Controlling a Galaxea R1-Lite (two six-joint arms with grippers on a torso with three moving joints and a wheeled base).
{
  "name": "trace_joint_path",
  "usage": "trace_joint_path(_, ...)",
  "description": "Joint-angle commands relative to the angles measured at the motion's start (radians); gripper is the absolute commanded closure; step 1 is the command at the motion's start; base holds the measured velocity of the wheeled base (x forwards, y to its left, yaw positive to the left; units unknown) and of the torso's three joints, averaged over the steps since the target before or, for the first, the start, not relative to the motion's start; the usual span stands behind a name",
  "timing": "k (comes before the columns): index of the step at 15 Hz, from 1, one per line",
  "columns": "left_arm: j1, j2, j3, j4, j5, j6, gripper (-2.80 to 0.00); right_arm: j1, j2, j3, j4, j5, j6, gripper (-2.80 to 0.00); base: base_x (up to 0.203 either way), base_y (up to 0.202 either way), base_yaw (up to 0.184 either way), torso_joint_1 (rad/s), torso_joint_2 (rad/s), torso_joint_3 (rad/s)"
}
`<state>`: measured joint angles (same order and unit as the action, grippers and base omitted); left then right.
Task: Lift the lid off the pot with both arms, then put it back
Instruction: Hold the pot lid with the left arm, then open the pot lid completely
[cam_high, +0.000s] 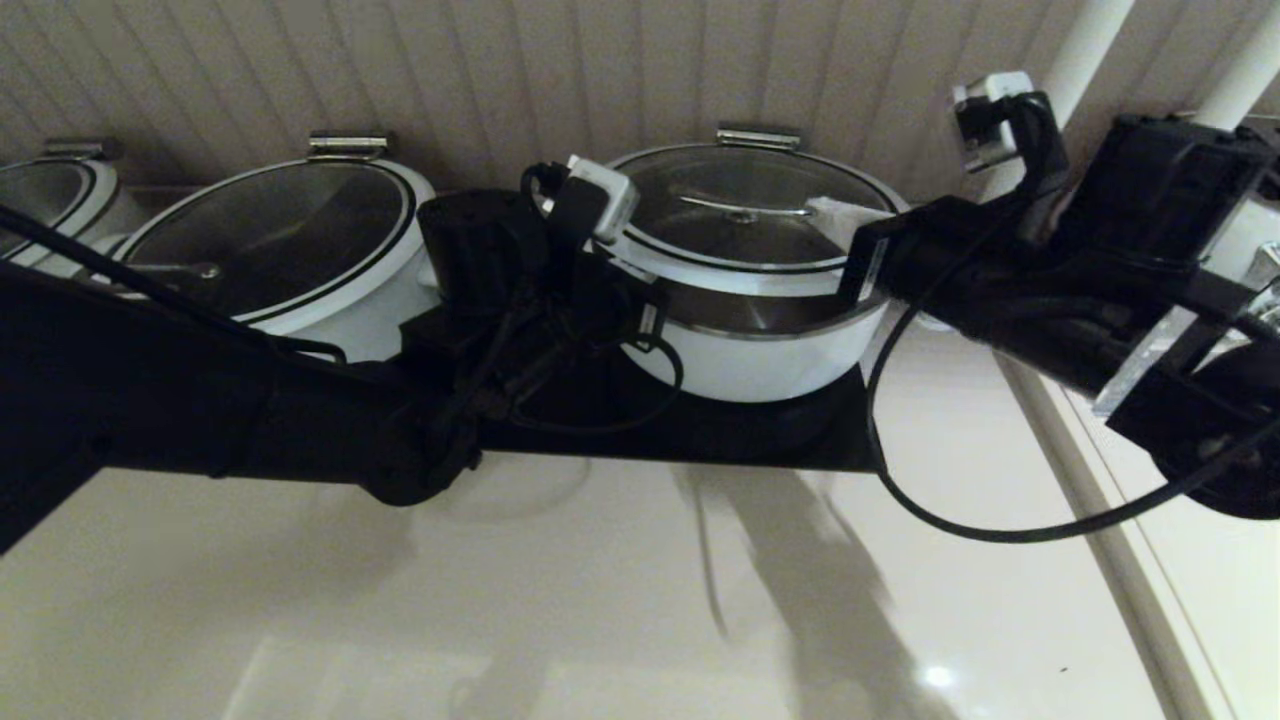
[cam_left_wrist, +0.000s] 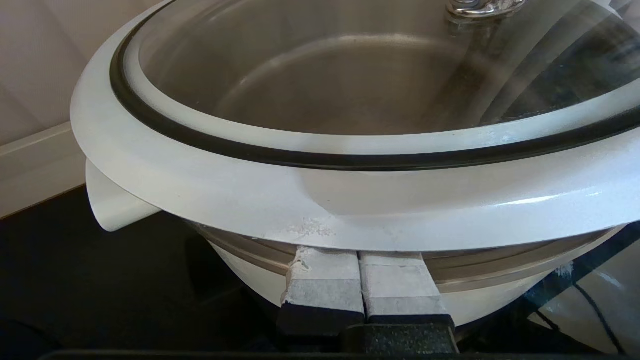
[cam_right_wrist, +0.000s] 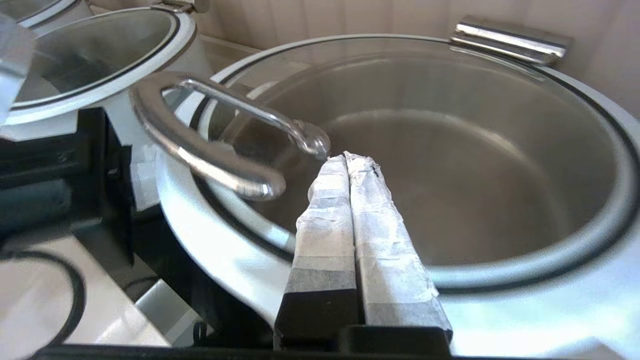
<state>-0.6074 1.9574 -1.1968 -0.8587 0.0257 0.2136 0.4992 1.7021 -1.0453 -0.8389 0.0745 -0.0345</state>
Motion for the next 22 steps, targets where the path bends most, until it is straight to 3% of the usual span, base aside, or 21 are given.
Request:
trace_joint_path(1, 0.0, 0.001, -0.001, -0.005, 0.0, 0.001, 0.0, -0.01, -0.068, 0.05, -0.002, 0.001, -0.001, 0.0, 0.0, 0.0, 0.0, 0.0, 0.0, 0.0)
trace_joint_path(12, 0.003, 0.016, -0.052, -0.002, 0.0, 0.001, 0.0, -0.024, -0.207, 0.363, -0.011, 0.008, 0.001, 0.0, 0.0, 0.0, 0.0, 0.0, 0.0, 0.0)
trace_joint_path(17, 0.003, 0.017, -0.052, -0.003, 0.0, 0.001, 0.0, -0.025, -0.158, 0.347, -0.012, 0.008, 0.019, 0.0, 0.0, 0.0, 0.0, 0.0, 0.0, 0.0)
trace_joint_path(22, 0.003, 0.017, -0.052, -0.003, 0.0, 0.001, 0.0, -0.033, -0.058, 0.234, -0.018, 0.008, 0.033, 0.0, 0.0, 0.0, 0.0, 0.0, 0.0, 0.0)
